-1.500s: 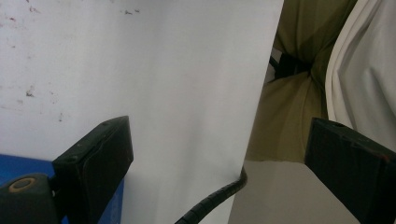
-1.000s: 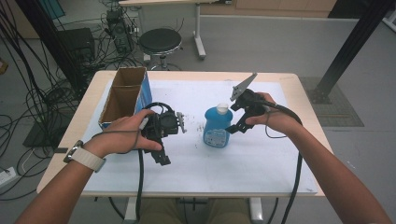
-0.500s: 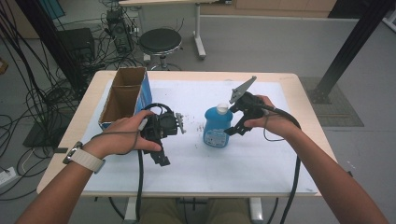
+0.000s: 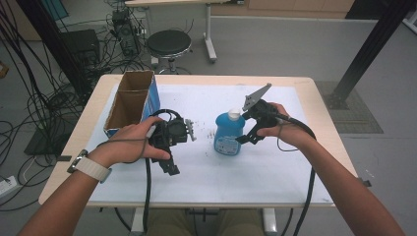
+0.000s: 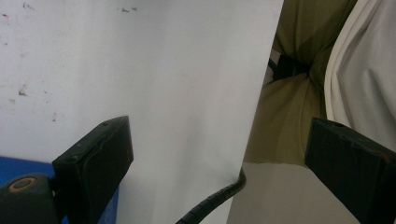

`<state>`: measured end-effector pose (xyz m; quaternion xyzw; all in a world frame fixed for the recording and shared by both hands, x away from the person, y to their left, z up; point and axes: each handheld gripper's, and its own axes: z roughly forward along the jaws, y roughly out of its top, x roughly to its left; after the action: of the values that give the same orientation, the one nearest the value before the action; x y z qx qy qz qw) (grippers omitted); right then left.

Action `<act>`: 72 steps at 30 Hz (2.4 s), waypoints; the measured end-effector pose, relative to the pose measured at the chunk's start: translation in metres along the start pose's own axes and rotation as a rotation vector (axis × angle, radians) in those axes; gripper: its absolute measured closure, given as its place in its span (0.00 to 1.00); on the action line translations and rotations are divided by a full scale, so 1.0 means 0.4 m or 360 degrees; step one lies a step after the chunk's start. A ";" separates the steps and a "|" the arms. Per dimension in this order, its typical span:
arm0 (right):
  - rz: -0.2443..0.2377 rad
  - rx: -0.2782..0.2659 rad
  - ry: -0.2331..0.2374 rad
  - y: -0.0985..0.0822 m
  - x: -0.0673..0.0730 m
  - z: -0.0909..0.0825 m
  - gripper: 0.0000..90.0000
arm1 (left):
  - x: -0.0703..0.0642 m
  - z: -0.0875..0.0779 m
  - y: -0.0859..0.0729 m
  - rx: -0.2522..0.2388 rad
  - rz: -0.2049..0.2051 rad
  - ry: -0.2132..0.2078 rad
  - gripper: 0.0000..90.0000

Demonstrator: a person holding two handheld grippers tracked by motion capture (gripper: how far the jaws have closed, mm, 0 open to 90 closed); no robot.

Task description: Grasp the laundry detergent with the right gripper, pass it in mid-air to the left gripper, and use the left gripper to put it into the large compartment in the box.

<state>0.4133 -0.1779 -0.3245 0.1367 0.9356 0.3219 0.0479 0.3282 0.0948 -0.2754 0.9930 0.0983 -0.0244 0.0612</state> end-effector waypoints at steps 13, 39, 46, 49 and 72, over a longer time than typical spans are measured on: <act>0.0006 -0.0018 0.0003 -0.007 0.000 0.015 0.06 | 0.001 0.003 -0.004 -0.0007 -0.0009 -0.0003 0.09; 0.0006 -0.0025 0.0004 -0.008 0.001 0.011 0.07 | 0.001 0.001 -0.007 -0.0007 -0.0012 -0.0002 0.09; 0.0006 -0.0029 0.0002 -0.008 0.001 0.009 0.07 | 0.002 0.000 -0.007 -0.0009 -0.0009 0.0000 0.09; 0.0004 -0.0032 0.0002 -0.008 0.001 0.009 0.07 | 0.002 -0.001 -0.007 -0.0008 -0.0007 0.0000 0.09; 0.0009 -0.0041 -0.0003 -0.007 0.000 0.008 0.07 | 0.001 -0.001 -0.007 -0.0015 -0.0014 0.0001 0.09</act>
<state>0.4133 -0.1782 -0.3289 0.1390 0.9310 0.3339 0.0495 0.3282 0.0976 -0.2754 0.9922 0.1028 -0.0238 0.0657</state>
